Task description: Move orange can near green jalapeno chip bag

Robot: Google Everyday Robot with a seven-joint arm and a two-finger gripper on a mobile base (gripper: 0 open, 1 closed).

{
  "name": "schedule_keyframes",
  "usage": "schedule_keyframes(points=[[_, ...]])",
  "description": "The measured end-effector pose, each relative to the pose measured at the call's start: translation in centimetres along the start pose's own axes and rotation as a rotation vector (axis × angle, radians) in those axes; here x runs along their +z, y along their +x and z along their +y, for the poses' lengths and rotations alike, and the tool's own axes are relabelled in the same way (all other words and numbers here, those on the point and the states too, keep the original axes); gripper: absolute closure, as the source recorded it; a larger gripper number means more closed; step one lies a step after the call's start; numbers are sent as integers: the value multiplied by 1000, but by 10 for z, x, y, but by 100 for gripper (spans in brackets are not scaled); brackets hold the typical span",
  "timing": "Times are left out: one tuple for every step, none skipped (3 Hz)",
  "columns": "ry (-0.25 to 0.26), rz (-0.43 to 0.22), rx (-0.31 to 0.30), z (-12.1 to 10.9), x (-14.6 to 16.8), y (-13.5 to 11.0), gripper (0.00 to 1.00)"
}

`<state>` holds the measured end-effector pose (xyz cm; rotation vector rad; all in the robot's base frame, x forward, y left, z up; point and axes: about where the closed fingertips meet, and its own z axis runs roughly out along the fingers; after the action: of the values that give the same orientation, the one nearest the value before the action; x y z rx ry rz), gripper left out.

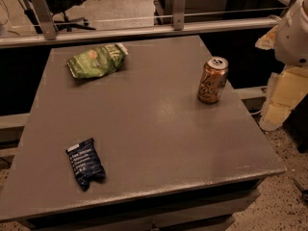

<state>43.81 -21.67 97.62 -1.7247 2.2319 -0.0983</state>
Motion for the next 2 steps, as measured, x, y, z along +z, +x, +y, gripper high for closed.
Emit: schedule_keyframes(points=[[0, 0, 0, 0, 0, 0, 0], [21, -25, 11, -6, 3, 3, 0]])
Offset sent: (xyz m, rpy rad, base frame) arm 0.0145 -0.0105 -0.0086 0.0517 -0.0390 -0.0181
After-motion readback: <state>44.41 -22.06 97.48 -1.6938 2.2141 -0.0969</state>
